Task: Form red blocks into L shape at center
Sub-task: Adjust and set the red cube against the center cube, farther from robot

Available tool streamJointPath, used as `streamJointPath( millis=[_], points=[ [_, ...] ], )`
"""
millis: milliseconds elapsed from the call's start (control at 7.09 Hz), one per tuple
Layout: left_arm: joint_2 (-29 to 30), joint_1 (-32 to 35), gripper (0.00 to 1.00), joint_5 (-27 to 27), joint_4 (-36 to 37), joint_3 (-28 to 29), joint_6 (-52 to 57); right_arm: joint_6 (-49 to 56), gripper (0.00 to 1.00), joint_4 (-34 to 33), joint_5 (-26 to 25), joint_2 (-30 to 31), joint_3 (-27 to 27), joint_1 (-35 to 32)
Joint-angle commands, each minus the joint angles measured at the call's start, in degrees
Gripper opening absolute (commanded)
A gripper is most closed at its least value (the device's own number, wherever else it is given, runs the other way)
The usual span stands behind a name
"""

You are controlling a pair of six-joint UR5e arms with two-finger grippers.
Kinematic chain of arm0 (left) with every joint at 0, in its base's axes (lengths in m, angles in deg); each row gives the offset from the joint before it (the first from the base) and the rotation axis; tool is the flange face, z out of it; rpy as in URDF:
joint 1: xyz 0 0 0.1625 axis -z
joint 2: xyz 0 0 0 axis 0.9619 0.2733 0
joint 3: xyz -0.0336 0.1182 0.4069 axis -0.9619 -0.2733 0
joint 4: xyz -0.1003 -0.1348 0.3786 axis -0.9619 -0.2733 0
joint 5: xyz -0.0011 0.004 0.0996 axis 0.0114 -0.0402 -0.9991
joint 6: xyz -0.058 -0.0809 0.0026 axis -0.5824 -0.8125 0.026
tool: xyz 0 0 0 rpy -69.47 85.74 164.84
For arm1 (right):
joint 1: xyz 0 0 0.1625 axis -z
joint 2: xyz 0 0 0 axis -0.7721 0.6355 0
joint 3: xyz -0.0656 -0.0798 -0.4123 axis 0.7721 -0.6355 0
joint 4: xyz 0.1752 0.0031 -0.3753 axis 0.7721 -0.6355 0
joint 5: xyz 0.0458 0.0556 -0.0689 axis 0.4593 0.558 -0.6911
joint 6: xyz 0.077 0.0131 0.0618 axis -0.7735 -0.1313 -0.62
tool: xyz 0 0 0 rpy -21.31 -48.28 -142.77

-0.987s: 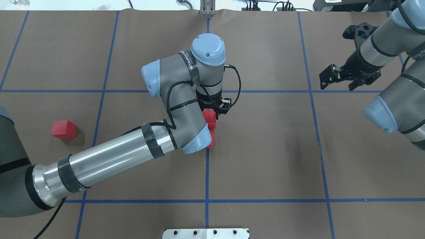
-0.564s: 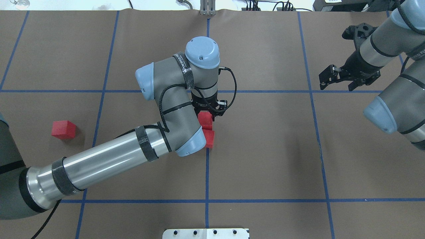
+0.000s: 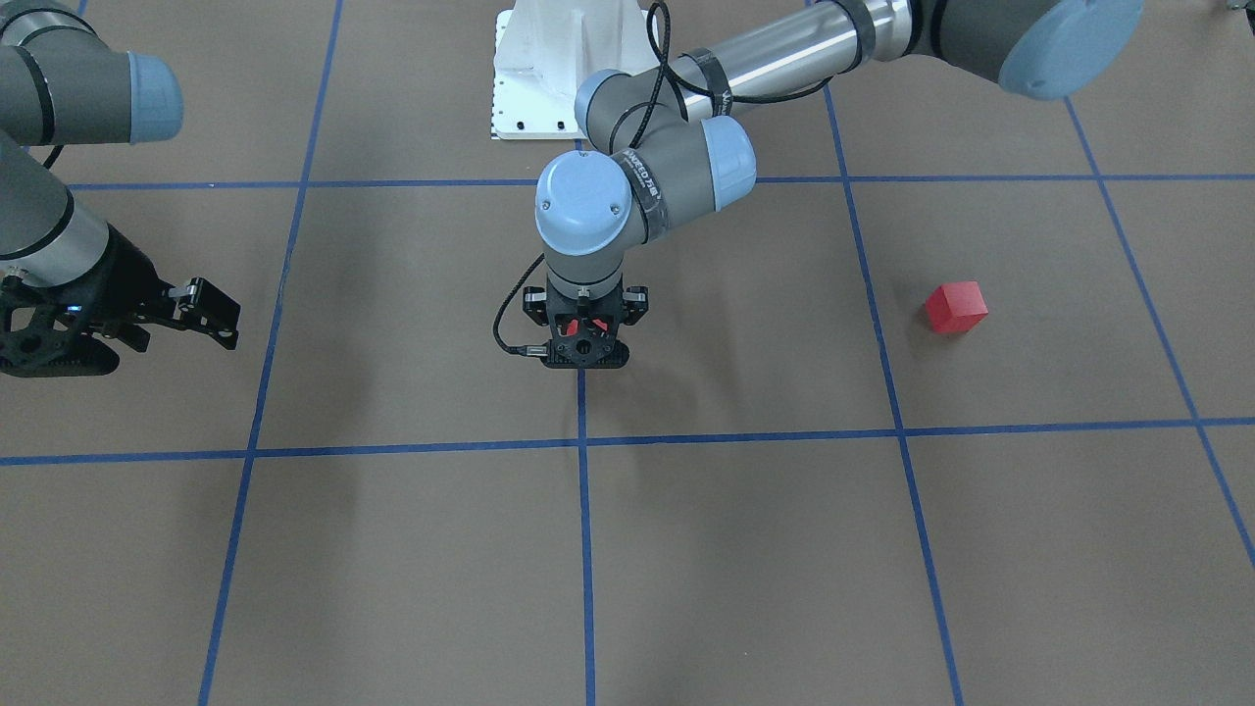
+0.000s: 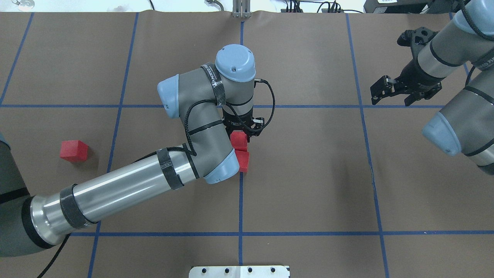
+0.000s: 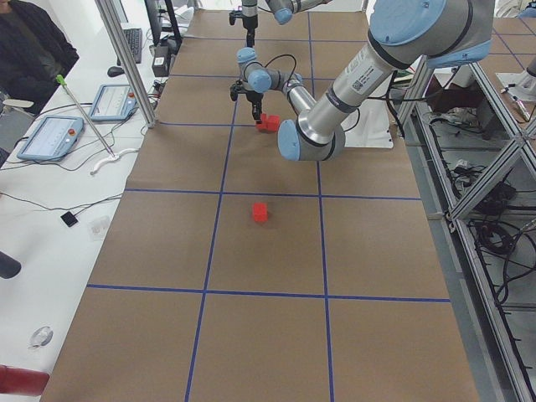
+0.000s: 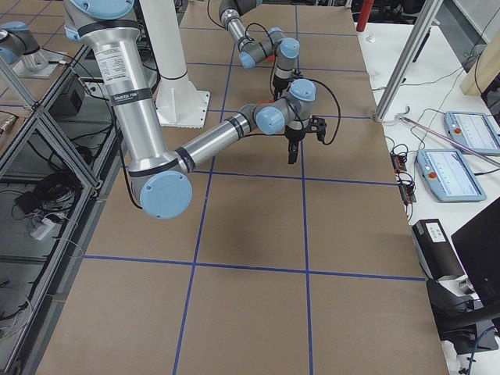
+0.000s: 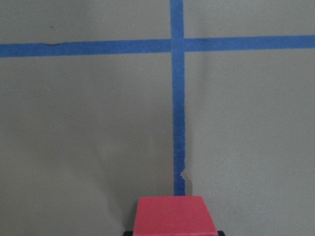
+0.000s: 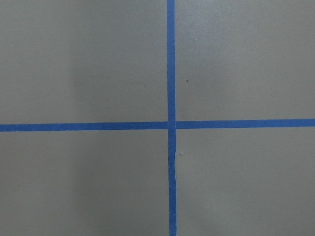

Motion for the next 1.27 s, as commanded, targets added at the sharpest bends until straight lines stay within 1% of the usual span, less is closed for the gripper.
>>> streamJointPath(
  millis=[0,423,1128],
  points=[
    [-0.1,-0.03,0.0,0.0,-0.02,-0.3,-0.06,-0.03,0.99,0.0,0.0,0.0,0.0,0.01],
    [-1.69,-0.2,0.0,-0.09,-0.02,-2.41,0.03,-0.03,1.0,0.0,0.0,0.0,0.0,0.09],
    [-1.78,-1.08,0.0,-0.18,-0.02,-2.32,-0.06,-0.03,0.99,0.0,0.0,-0.09,-0.26,0.18]
  ],
)
